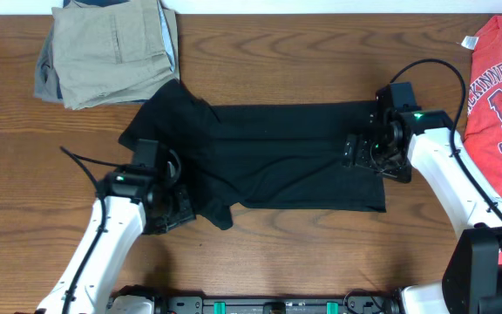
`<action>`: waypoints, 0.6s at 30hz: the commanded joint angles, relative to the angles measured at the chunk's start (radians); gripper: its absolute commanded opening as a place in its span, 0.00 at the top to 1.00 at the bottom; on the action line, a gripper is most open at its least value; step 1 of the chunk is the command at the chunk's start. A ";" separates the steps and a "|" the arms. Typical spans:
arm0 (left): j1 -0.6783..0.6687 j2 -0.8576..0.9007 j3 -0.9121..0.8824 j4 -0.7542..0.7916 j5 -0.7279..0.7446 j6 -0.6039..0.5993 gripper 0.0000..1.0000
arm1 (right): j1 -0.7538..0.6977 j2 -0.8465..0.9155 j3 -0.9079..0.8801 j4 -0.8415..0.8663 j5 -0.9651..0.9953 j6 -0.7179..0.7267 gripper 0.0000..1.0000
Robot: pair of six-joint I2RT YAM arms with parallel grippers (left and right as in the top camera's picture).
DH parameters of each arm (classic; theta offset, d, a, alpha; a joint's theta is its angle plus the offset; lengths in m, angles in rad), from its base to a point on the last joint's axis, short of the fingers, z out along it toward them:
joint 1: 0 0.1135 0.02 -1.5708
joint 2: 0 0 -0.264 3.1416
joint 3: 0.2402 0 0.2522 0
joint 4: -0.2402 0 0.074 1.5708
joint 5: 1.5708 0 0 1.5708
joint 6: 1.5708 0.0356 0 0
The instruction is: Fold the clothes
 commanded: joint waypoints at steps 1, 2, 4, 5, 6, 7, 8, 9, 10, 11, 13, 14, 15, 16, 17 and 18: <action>-0.046 0.009 -0.038 0.053 0.000 -0.075 0.61 | 0.009 0.005 -0.017 0.006 -0.012 0.021 0.01; -0.061 0.011 -0.043 0.073 0.003 -0.077 0.62 | 0.010 0.005 -0.019 0.006 -0.012 0.029 0.01; -0.099 0.019 -0.052 0.117 0.006 -0.077 0.61 | 0.011 0.005 -0.020 0.006 -0.012 0.056 0.01; -0.121 0.025 -0.054 0.138 0.006 -0.077 0.61 | 0.013 0.005 -0.020 0.008 -0.012 0.071 0.01; -0.139 0.031 -0.054 0.154 0.006 -0.077 0.61 | 0.016 0.005 -0.020 0.009 -0.012 0.084 0.01; -0.161 0.040 -0.054 0.171 0.006 -0.085 0.62 | 0.020 0.005 -0.020 0.010 -0.012 0.094 0.01; -0.182 0.050 -0.054 0.185 0.005 -0.097 0.61 | 0.026 0.005 -0.020 0.013 -0.012 0.098 0.01; -0.198 0.061 -0.054 0.198 0.006 -0.107 0.60 | 0.033 0.005 -0.020 0.018 -0.012 0.098 0.01; -0.216 0.075 -0.054 0.212 0.005 -0.118 0.55 | 0.040 0.005 -0.020 0.022 -0.012 0.098 0.01; -0.232 0.092 -0.054 0.228 0.005 -0.118 0.53 | 0.047 0.005 -0.020 0.025 -0.012 0.098 0.01; -0.254 0.131 -0.054 0.250 0.005 -0.119 0.48 | 0.060 0.005 -0.020 0.030 -0.011 0.098 0.01; -0.260 0.149 -0.054 0.254 0.005 -0.125 0.48 | 0.065 0.005 -0.020 0.031 -0.011 0.098 0.01; -0.264 0.168 -0.054 0.257 0.005 -0.129 0.48 | 0.071 0.005 -0.020 0.032 -0.011 0.098 0.01; -0.265 0.190 -0.054 0.260 0.005 -0.129 0.48 | 0.075 0.005 -0.020 0.033 -0.011 0.098 0.01; -0.264 0.215 -0.054 0.262 0.005 -0.129 0.48 | 0.081 0.005 -0.020 0.033 -0.010 0.098 0.01; -0.264 0.225 -0.054 0.263 0.005 -0.129 0.48 | 0.083 0.005 -0.020 0.033 -0.008 0.098 0.01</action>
